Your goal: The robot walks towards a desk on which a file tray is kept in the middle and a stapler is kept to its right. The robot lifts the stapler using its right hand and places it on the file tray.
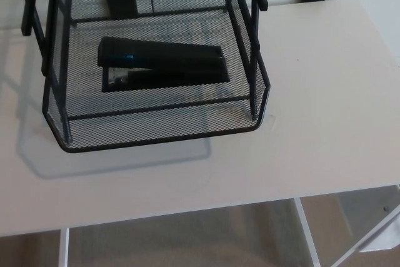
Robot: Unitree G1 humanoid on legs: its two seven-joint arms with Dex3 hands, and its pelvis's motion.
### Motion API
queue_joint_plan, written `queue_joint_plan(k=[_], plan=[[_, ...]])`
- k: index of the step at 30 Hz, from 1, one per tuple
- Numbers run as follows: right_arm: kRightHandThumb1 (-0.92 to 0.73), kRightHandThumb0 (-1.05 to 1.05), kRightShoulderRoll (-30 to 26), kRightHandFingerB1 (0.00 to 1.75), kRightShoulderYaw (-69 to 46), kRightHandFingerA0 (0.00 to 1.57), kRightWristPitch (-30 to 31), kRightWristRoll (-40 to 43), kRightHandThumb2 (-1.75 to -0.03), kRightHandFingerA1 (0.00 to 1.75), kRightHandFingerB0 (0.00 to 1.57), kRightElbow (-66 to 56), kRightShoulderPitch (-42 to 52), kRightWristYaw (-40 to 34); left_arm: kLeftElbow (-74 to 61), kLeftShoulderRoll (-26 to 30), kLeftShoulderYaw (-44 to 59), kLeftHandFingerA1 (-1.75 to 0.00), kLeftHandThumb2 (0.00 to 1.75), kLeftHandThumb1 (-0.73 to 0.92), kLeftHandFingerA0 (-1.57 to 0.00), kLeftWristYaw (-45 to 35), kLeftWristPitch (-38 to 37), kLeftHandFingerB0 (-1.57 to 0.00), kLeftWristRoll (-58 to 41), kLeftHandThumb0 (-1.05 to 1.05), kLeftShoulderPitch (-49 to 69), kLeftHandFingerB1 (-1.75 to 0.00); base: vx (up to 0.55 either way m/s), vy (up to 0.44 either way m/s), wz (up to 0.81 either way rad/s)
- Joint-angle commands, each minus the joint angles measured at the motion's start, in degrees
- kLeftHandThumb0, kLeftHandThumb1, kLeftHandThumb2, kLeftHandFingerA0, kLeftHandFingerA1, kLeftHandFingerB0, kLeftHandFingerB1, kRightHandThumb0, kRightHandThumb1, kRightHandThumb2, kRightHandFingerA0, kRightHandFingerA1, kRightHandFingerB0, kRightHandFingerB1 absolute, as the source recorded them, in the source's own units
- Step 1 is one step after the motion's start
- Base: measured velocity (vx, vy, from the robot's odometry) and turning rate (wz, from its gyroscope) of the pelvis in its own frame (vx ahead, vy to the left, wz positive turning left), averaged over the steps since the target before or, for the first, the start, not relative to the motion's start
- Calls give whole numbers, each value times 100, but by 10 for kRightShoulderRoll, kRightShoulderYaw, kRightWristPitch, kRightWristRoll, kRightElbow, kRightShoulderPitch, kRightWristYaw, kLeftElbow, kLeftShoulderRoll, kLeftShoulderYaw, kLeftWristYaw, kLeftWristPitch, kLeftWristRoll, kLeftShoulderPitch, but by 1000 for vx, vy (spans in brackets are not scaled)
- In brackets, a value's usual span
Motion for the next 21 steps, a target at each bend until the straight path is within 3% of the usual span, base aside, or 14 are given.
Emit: queue_joint_plan(k=[1,2,3,7,8,9,11,12,14,15,18,20,21], plan=[[-50,-61,-15,89,0,39,-11,62,-53,103,10,1,4,9,-4,15,-2,-76,135,64,-16,-12,-34,0,6,-63,6,-66,0,0,0],[-37,-63,-14,68,31,55,-45,36,-86,88,17,-22,24,0,-6,14,-3,-75,133,61,-14,-6,-39,-5,8,-63,8,-69,0,0,0],[-53,-65,-13,81,33,36,-39,40,-54,96,12,-23,23,-11,-4,14,-1,-73,130,58,-14,-7,-34,0,5,-60,6,-65,0,0,0],[-52,-62,-29,87,31,26,-41,73,-56,102,9,32,6,10,6,10,8,-72,131,60,-11,-9,-19,0,-3,-61,-2,-65,0,0,0],[-40,-67,-32,71,47,41,-67,57,-78,82,18,45,5,-4,2,10,6,-96,127,75,-39,-6,-21,-39,-1,-103,1,-94,0,0,0],[-41,-71,-36,72,57,41,-73,54,-80,83,16,44,9,1,1,9,17,-73,136,65,-5,-13,-13,0,-12,-69,0,-69,0,0,0],[-41,-68,-40,72,57,41,-74,68,-79,84,17,56,4,4,-7,10,19,-72,133,61,-6,-23,-10,0,-13,-65,3,-68,0,0,0],[-53,-69,-41,85,68,42,-73,63,-56,96,12,39,12,-1,-8,11,9,-75,134,61,-15,-11,-22,-10,1,-65,6,-71,0,0,0],[-54,-72,-43,80,89,49,-95,46,-56,90,15,35,20,-21,-10,12,8,-75,133,60,-12,-10,-33,-3,2,-66,11,-69,0,0,0],[-52,-64,-39,84,71,41,-91,78,-54,96,11,33,21,-3,-12,12,8,-73,133,61,-9,-12,-20,0,1,-65,8,-67,0,0,0],[-53,-68,-45,79,87,46,-91,70,-57,90,14,57,11,-17,-12,12,9,-71,132,61,-10,-15,-19,-4,0,-61,9,-68,0,0,0],[-50,-69,-41,80,82,38,-95,85,-56,95,14,47,17,-14,-14,12,7,-73,134,63,-11,-8,-18,-3,4,-64,9,-68,0,0,0],[-41,-67,-42,72,78,39,-84,94,-78,84,18,44,17,-6,-13,11,8,-74,132,60,-14,-8,-24,-2,4,-62,10,-67,0,0,0]])
